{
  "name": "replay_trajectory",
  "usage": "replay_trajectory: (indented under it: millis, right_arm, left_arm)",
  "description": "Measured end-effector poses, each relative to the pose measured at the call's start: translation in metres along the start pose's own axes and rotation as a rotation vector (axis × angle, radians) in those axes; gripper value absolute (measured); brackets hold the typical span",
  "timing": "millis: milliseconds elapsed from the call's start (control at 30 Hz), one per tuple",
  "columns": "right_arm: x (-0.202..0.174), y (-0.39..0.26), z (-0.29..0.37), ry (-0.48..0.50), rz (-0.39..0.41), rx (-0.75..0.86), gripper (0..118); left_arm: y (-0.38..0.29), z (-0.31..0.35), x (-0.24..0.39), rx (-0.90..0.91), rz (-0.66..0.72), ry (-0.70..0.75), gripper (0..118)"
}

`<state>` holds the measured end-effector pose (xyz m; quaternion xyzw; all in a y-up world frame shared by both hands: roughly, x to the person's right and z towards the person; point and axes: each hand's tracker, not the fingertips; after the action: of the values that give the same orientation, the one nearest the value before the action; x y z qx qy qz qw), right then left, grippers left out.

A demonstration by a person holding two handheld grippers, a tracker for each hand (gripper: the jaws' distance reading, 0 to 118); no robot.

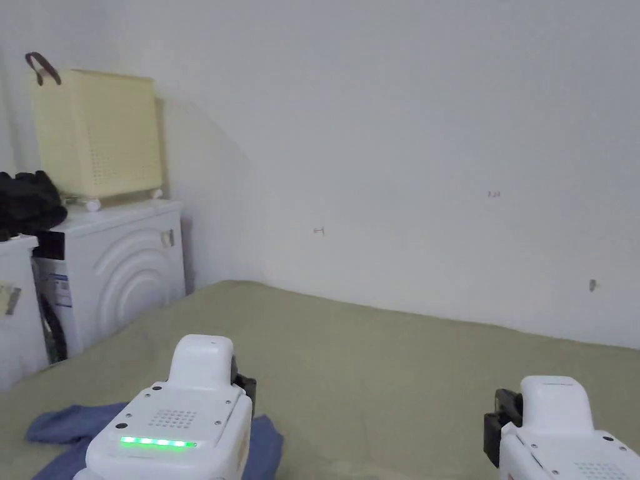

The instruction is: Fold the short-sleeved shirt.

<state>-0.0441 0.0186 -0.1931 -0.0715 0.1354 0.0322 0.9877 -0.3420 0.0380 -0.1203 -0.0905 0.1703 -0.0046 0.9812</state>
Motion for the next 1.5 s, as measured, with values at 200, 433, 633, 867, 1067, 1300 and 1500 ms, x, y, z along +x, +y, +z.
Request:
replay_trajectory:
  millis: [200, 433, 633, 867, 1067, 1300, 1500]
  right_arm:
    - [-0.070, 0.006, -0.029, 0.165, -0.001, 0.010, 0]
    - [-0.113, 0.001, -0.047, 0.254, 0.002, 0.010, 0]
    - [-0.117, -0.006, -0.061, 0.267, -0.006, -0.029, 0]
    - [-0.107, -0.028, -0.079, 0.235, 0.019, -0.075, 0]
    - [-0.090, -0.060, -0.097, 0.216, 0.023, -0.155, 0]
    - [-0.071, -0.092, -0.113, 0.196, -0.012, -0.233, 0]
    - [-0.056, -0.121, -0.116, 0.181, -0.013, -0.312, 0]
  left_arm:
    - [-0.001, 0.010, -0.082, -0.020, 0.046, 0.183, 2]
    - [-0.011, 0.015, -0.126, -0.049, 0.040, 0.260, 2]
    - [-0.023, 0.000, -0.136, -0.063, 0.035, 0.273, 2]
    - [-0.044, -0.057, -0.133, -0.168, 0.051, 0.207, 2]
    - [-0.090, -0.134, -0.117, -0.344, 0.040, 0.114, 2]
    - [-0.137, -0.233, -0.102, -0.577, 0.098, 0.010, 2]
    - [-0.170, -0.295, -0.098, -0.734, 0.126, -0.033, 118]
